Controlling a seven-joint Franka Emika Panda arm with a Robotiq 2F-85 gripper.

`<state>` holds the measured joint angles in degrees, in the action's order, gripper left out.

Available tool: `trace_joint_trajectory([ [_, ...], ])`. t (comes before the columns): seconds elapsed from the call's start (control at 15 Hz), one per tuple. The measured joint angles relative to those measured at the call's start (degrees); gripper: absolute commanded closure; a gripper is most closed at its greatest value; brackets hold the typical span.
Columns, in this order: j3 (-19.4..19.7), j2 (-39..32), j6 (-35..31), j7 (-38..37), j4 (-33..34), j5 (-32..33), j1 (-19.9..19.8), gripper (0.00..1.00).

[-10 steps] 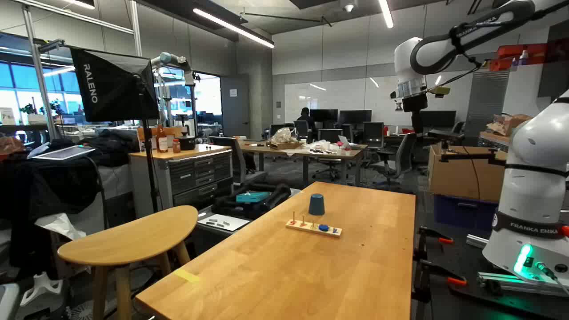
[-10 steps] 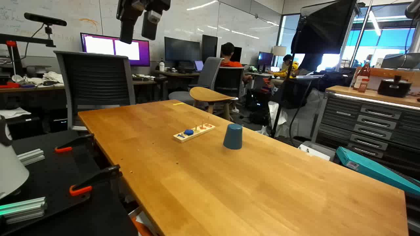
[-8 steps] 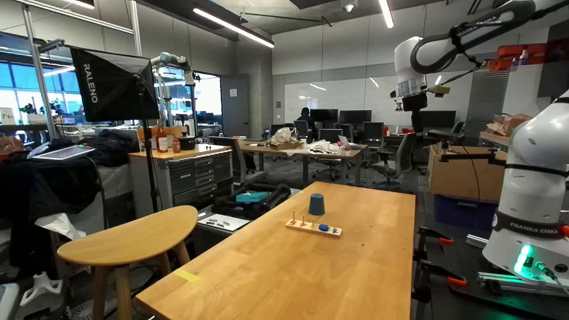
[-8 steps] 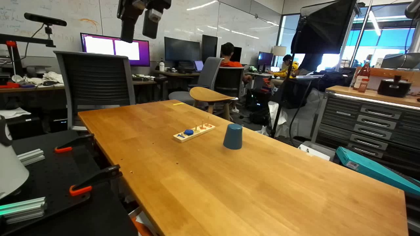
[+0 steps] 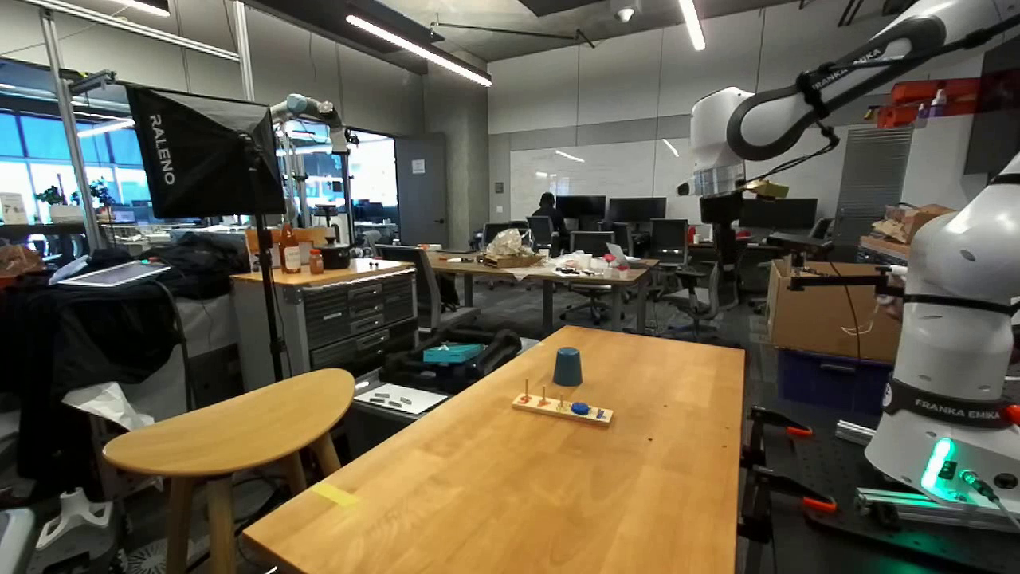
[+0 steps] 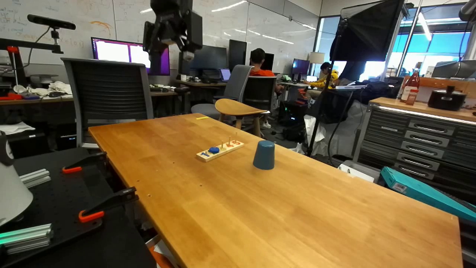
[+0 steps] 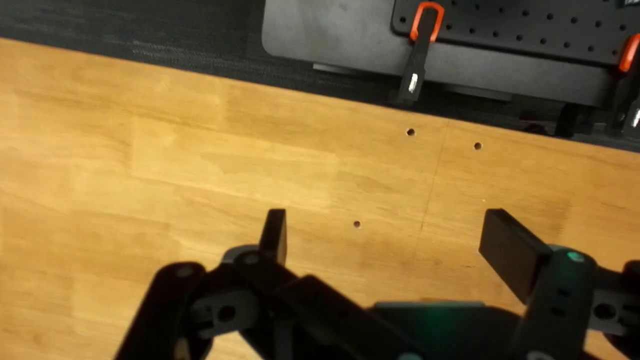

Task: Put the blue disk on the table

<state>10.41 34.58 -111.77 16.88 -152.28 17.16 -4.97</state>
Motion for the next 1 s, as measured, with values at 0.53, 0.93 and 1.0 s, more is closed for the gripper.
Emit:
trace_joint_trajectory([
  [0.53, -6.63, -25.61, -29.63, -6.32, 1.01, -9.26, 7.27, 0.0],
  [0.93, -8.36, -44.71, -35.1, -8.34, 14.55, -10.98, 7.3, 0.0],
  [1.0, -8.37, -47.19, -35.34, -8.65, 16.63, -10.98, 7.3, 0.0],
])
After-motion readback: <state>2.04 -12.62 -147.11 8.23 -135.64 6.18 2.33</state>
